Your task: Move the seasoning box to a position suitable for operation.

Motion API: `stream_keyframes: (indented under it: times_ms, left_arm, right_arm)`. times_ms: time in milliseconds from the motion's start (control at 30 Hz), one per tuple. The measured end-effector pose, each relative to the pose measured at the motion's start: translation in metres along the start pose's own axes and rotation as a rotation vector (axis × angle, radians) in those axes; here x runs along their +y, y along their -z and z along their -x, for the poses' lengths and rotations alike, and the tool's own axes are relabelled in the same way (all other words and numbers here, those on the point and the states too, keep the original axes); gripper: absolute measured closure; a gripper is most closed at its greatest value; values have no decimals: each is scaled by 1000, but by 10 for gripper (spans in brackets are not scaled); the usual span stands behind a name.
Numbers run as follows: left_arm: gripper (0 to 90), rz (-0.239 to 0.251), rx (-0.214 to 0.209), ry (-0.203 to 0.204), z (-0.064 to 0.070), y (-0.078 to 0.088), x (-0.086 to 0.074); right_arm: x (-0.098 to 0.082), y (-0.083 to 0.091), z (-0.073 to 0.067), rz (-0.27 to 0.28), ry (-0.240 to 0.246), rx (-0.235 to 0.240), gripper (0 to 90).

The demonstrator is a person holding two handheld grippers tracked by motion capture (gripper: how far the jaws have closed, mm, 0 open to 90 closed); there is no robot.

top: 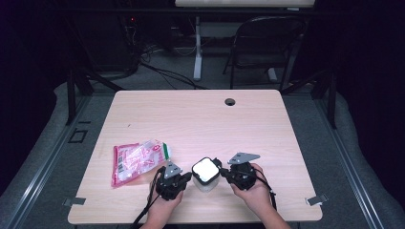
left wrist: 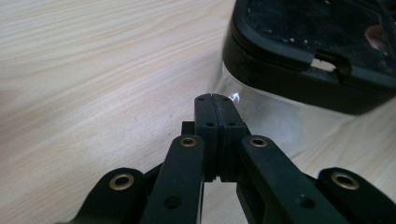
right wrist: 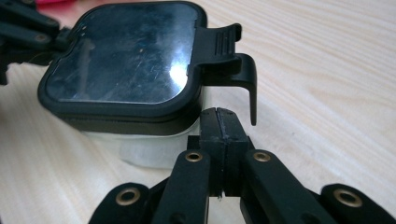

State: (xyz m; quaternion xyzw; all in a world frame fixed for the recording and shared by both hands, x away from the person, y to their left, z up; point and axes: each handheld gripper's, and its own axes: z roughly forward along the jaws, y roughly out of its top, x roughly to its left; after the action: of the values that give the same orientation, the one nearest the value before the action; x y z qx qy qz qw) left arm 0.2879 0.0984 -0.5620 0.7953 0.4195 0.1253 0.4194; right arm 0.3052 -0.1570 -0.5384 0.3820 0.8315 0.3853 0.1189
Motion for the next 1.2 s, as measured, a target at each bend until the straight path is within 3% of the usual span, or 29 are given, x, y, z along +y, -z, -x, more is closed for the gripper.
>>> stream_keyframes:
  times_ms: [233, 433, 567, 700, 833, 967, 1200]
  left_arm:
    - [897, 10, -21, -2, -4, -5, 4]
    - [871, 18, -29, -19, -5, -3, 4]
    - [863, 11, -29, -28, -4, 6, 2]
    - [849, 10, -41, -28, -2, 13, 1]
    - [847, 10, -44, -27, 2, 16, 2]
    - [848, 7, -42, -23, 7, 14, 1]
    - [870, 10, -46, -13, 8, 10, 3]
  right_arm:
    - [-5, 8, -12, -6, -21, -11, 900]
    - [-10, 15, -18, -6, -16, 25, 866]
    - [-16, 28, -15, 0, -15, 17, 861]
    - [-16, 37, -5, 40, -52, -13, 853]
    - [-10, 31, 4, 63, -79, -39, 852]
    - [-6, 21, 7, 52, -79, -61, 851]
    - [-8, 18, 1, 26, -68, -67, 883]
